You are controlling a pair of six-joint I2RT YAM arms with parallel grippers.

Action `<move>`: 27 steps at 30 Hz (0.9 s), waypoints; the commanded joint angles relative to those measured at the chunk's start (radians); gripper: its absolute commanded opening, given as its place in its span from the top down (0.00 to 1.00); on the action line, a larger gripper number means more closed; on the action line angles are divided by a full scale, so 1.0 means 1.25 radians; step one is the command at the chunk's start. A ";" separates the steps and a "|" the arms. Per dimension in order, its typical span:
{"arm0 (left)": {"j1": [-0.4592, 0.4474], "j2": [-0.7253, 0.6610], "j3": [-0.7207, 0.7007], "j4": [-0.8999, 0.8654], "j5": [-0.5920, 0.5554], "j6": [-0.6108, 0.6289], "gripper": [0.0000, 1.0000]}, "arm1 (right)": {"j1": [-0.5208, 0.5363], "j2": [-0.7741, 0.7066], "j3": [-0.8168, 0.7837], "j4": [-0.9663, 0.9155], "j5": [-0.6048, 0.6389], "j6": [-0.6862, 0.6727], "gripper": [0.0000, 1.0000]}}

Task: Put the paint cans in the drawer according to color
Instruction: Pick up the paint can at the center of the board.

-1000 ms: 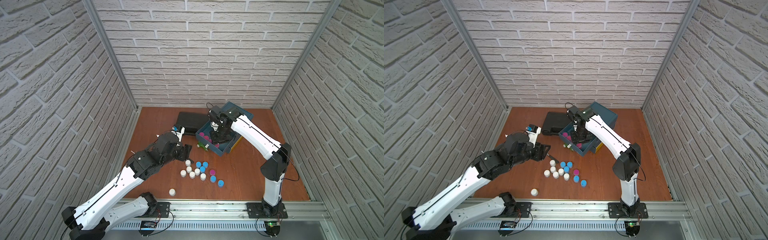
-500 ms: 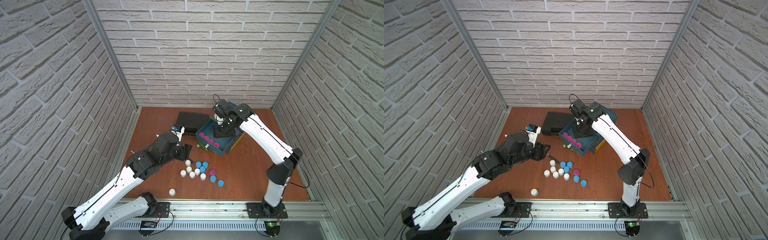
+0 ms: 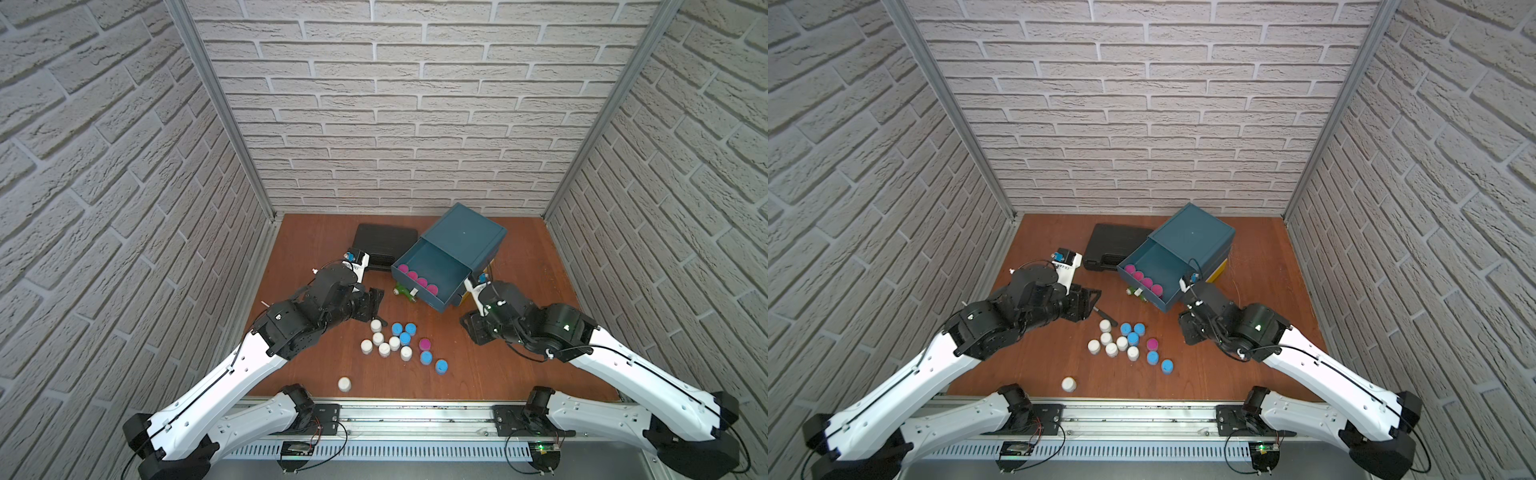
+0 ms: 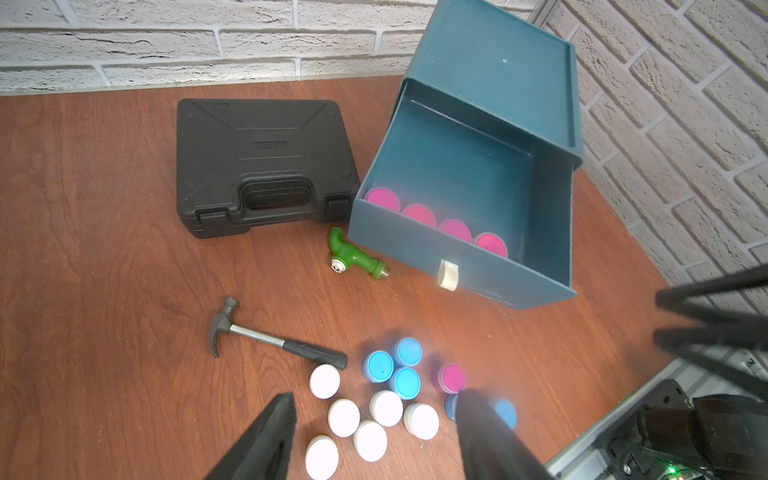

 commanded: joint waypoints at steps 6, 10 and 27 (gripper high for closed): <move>0.003 -0.030 -0.010 0.023 -0.024 -0.007 0.34 | 0.196 0.290 0.149 0.005 0.015 -0.173 0.48; 0.000 -0.043 -0.008 0.017 -0.032 -0.014 0.34 | 0.199 0.446 0.235 -0.056 0.041 -0.158 0.43; -0.004 -0.050 0.012 -0.005 -0.050 -0.009 0.34 | 0.140 0.691 0.317 -0.158 0.076 -0.164 0.35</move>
